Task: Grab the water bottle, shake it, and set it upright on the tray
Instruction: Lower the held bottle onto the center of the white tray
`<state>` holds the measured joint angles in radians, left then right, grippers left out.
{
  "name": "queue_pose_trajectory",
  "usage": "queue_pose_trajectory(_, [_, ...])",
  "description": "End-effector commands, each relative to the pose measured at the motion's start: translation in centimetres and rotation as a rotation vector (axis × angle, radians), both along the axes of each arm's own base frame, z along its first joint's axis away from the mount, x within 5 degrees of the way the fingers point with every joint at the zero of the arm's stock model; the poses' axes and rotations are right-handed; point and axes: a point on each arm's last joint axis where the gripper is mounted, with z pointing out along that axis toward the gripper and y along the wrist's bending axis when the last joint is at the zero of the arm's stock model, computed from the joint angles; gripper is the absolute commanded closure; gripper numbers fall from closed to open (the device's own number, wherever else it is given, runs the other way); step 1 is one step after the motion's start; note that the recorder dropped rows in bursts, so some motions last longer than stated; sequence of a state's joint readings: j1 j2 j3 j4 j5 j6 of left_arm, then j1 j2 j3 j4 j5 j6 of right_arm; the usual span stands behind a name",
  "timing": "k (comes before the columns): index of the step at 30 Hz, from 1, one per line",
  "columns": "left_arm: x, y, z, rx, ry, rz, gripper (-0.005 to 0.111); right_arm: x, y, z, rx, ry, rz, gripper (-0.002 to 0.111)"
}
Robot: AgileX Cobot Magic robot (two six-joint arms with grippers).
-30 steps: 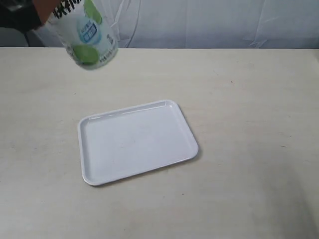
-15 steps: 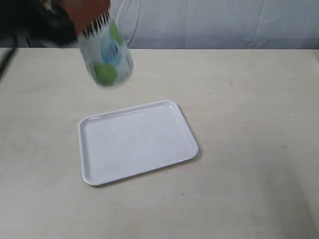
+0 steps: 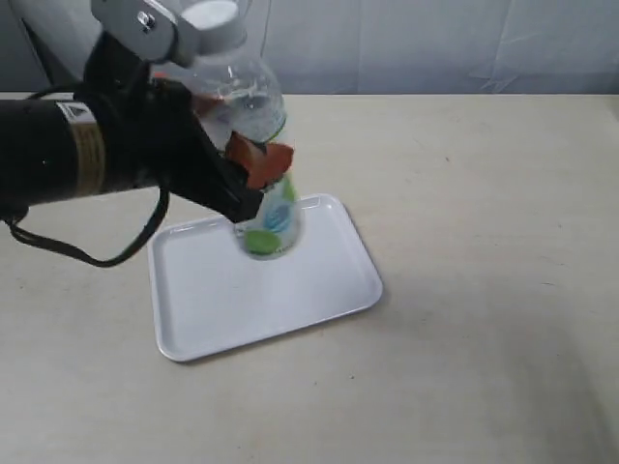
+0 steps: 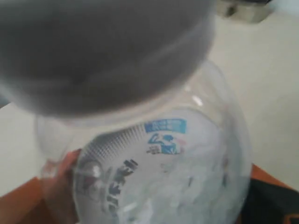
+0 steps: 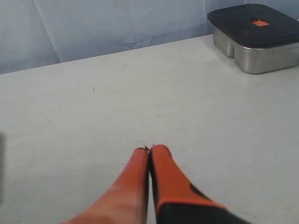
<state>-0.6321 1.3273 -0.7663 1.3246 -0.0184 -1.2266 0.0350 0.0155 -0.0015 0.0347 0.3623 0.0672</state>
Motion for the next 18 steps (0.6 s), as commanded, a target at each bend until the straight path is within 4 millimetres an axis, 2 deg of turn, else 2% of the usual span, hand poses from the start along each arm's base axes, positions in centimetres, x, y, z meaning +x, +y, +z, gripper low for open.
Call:
queue_pose_trajectory(1, [1.6, 3.1, -0.9, 0.01, 0.077, 0.402, 0.107, 0.0, 0.0, 0.0, -0.003, -0.011, -0.004, 0.104])
queue_pose_trajectory(2, [-0.1, -0.4, -0.3, -0.157, 0.122, 0.03, 0.107, 0.0, 0.0, 0.0, -0.003, -0.011, -0.004, 0.104])
queue_pose_trajectory(3, [-1.1, -2.1, 0.1, -0.219, 0.143, -0.142, 0.107, 0.0, 0.0, 0.0, -0.003, -0.011, -0.004, 0.104])
queue_pose_trajectory(4, [-1.9, -3.1, 0.3, -0.233, 0.148, -0.226, 0.107, 0.0, 0.0, 0.0, -0.003, -0.011, -0.004, 0.104])
queue_pose_trajectory(5, [-2.1, -3.4, 0.1, -0.189, 0.132, -0.2, 0.107, 0.0, 0.0, 0.0, -0.003, -0.011, -0.004, 0.104])
queue_pose_trajectory(6, [-0.6, -1.5, -0.7, -0.048, 0.09, 0.099, 0.107, 0.0, 0.0, 0.0, -0.003, -0.011, -0.004, 0.104])
queue_pose_trajectory(7, [0.3, 0.3, -1.1, 0.025, 0.084, 0.317, 0.107, 0.0, 0.0, 0.0, -0.003, -0.011, -0.004, 0.104])
queue_pose_trajectory(9, [1.4, 3.3, -1.4, 0.035, 0.089, 0.601, 0.107, 0.0, 0.0, 0.0, -0.003, -0.011, -0.004, 0.104])
queue_pose_trajectory(10, [1.7, 3.4, -1.3, -0.001, 0.103, 0.581, 0.107, 0.0, 0.0, 0.0, -0.003, -0.011, -0.004, 0.104])
queue_pose_trajectory(11, [1.7, 2.7, -1.1, -0.043, 0.113, 0.472, 0.107, 0.0, 0.0, 0.0, -0.003, -0.011, -0.004, 0.104])
queue_pose_trajectory(13, [0.3, -0.8, -0.3, -0.156, 0.133, 0.049, 0.107, 0.0, 0.0, 0.0, -0.003, -0.011, -0.004, 0.104])
queue_pose_trajectory(14, [-0.3, -2.0, -0.1, -0.175, 0.13, -0.089, 0.107, 0.0, 0.0, 0.0, -0.003, -0.011, -0.004, 0.104])
queue_pose_trajectory(15, [-0.4, -2.3, 0.0, -0.178, 0.129, -0.103, 0.107, 0.0, 0.0, 0.0, -0.003, -0.011, -0.004, 0.104])
queue_pose_trajectory(18, [1.1, -0.1, -0.6, -0.124, 0.139, 0.206, 0.107, 0.0, 0.0, 0.0, -0.003, -0.011, -0.004, 0.104])
